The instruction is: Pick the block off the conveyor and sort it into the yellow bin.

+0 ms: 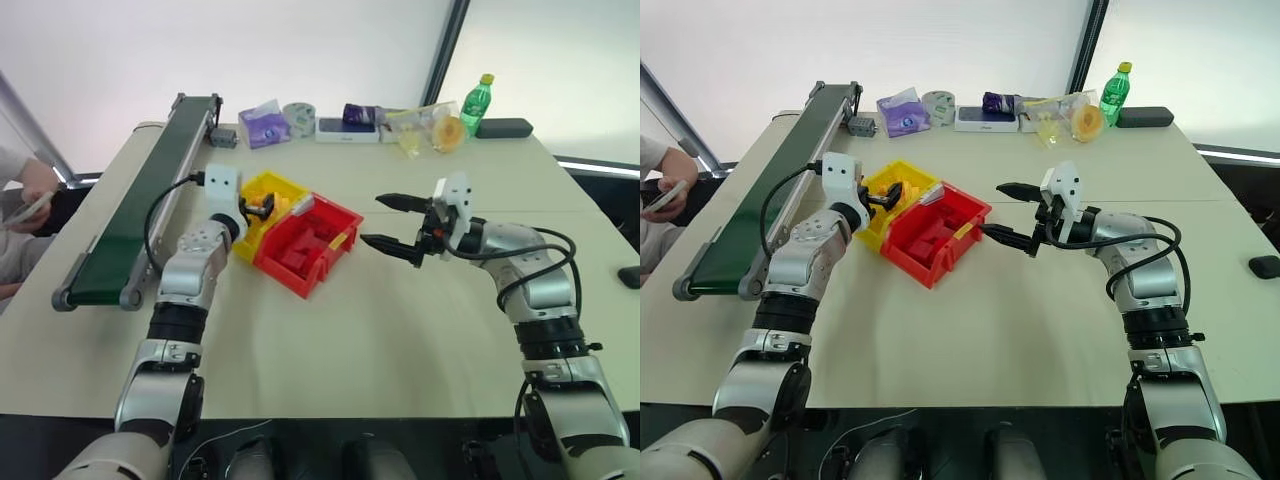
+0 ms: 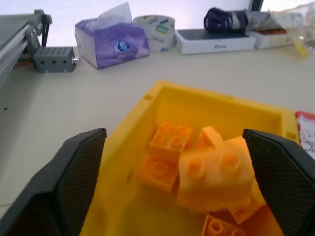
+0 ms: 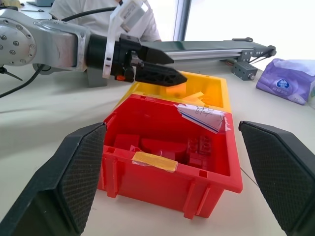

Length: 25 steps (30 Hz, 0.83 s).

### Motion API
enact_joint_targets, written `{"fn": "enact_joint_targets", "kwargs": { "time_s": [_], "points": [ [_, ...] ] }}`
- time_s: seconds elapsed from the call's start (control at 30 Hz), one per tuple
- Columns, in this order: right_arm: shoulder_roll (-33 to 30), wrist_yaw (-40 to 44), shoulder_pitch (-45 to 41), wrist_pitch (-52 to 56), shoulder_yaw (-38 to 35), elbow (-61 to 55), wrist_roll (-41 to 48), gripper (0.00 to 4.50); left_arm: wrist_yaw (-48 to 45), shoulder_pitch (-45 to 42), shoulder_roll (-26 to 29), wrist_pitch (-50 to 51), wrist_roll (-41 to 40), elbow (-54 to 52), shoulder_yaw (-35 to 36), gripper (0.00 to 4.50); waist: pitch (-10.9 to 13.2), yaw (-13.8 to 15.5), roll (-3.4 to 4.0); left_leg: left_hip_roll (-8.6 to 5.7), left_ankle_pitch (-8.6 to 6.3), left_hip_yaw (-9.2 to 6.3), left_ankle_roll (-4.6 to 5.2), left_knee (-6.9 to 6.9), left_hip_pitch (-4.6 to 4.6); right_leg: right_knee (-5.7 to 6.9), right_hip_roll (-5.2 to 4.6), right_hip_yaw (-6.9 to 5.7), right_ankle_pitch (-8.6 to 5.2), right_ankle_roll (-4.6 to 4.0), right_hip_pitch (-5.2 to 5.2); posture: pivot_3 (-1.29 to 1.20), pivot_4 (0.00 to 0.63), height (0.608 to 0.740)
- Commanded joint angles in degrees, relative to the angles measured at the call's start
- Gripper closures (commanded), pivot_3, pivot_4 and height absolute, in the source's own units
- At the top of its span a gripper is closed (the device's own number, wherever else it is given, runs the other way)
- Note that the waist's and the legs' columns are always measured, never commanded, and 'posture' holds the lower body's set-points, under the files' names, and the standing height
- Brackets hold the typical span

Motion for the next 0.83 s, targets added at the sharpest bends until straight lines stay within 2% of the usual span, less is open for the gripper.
{"fn": "enact_joint_targets", "kwargs": {
  "time_s": [0.03, 0.23, 0.3, 0.37, 0.5, 0.57, 0.67, 0.83],
  "points": [
    [-0.67, 0.03, -0.82, -0.10, -1.63, -2.13, 1.06, 0.00, -0.95, 0.13, 1.04, 0.38, -1.20, -6.69, 2.31, 0.06, 0.00, -0.05, 0.00, 0.00, 0.00, 0.00, 0.00, 0.00, 0.00, 0.00, 0.00, 0.00, 0.00, 0.00, 0.00, 0.00, 0.150, 0.740],
    [-0.69, 0.43, -0.83, -0.26, -1.53, -1.76, 0.93, 0.00, -4.51, 8.50, 5.79, 6.25, -4.60, -22.41, 5.46, 0.06, 0.00, -0.51, 0.01, 0.09, 0.00, 0.00, -0.01, -0.04, 0.01, 0.01, 0.00, 0.03, 0.00, 0.00, -0.03, 0.00, 0.150, 0.740],
    [-0.68, 0.55, -0.92, -0.29, -1.49, -1.64, 0.91, 0.00, -5.58, 11.81, 7.48, 10.36, -7.99, -29.32, 7.81, 0.06, 0.00, -0.44, 0.01, 0.13, 0.01, 0.00, -0.02, -0.03, 0.01, 0.02, 0.01, 0.03, 0.00, -0.01, -0.04, 0.00, 0.150, 0.740],
    [-0.77, 0.79, -1.11, -0.31, -1.45, -1.47, 0.90, 0.00, -9.90, 16.68, 11.06, 13.02, -12.71, -37.11, 10.83, 0.06, 0.00, -0.37, 0.01, 0.20, 0.01, -0.01, -0.02, -0.02, 0.00, 0.03, -0.03, 0.04, 0.00, 0.00, -0.03, 0.00, 0.150, 0.740],
    [-1.12, 1.40, -1.51, -0.39, -1.37, -0.85, 0.74, 0.00, -18.91, 27.23, 18.16, 17.75, -25.53, -47.34, 22.00, 0.06, 0.01, -0.42, 0.02, 0.21, 0.01, -0.02, -0.02, -0.03, 0.00, 0.04, -0.07, 0.04, -0.01, -0.01, -0.03, 0.00, 0.150, 0.740],
    [-1.20, 1.69, -1.86, -0.48, -1.34, -0.40, 0.74, 0.00, -22.46, 32.98, 22.22, 19.89, -29.16, -48.07, 28.13, 0.06, 0.02, -0.46, 0.03, 0.21, 0.01, -0.03, -0.02, -0.03, 0.01, 0.04, -0.07, 0.04, -0.01, -0.01, -0.03, 0.00, 0.150, 0.740],
    [-1.13, 2.16, -2.49, -0.61, -1.16, 0.35, 0.68, 0.00, -27.43, 41.89, 26.91, 18.30, -28.16, -45.77, 35.25, 0.06, 0.02, -0.48, 0.03, 0.21, 0.01, -0.05, -0.02, -0.02, 0.02, 0.04, -0.07, 0.04, -0.01, -0.02, -0.02, 0.00, 0.150, 0.740],
    [-0.95, 2.68, -3.14, -0.91, -1.04, 1.28, 0.49, 0.00, -30.88, 48.57, 28.01, 14.69, -27.96, -43.64, 39.62, 0.06, 0.02, 0.01, 0.03, 0.15, -0.01, -0.08, 0.01, -0.02, 0.02, 0.01, -0.16, 0.00, -0.02, -0.04, 0.02, 0.00, 0.150, 0.740]
  ]
}}
